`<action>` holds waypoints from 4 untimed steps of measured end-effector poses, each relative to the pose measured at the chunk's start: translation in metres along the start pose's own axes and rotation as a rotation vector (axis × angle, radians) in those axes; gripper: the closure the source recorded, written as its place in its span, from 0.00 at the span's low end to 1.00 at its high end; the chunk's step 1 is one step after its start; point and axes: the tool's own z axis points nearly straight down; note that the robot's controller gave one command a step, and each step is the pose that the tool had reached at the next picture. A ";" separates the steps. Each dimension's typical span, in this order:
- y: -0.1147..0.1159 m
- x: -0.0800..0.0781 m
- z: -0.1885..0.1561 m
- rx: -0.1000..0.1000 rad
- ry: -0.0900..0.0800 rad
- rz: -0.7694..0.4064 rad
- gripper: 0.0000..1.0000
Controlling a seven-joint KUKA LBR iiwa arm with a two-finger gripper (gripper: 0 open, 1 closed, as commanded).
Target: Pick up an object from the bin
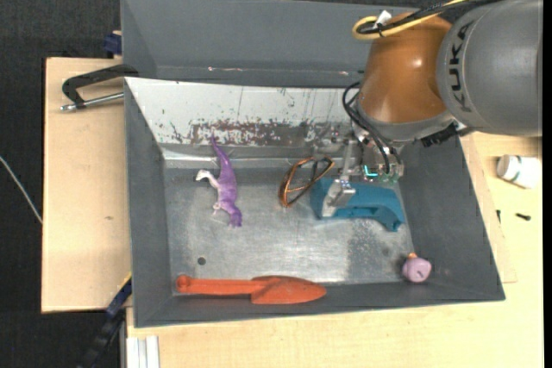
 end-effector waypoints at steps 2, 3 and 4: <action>-0.020 0.012 0.049 -0.003 -0.016 -0.141 1.00; -0.020 0.012 0.049 -0.003 -0.016 -0.140 1.00; 0.000 0.026 -0.096 0.001 -0.009 -0.118 1.00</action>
Offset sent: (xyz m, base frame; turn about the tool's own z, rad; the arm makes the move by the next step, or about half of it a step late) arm -0.0181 -0.0227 -0.0603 -0.1409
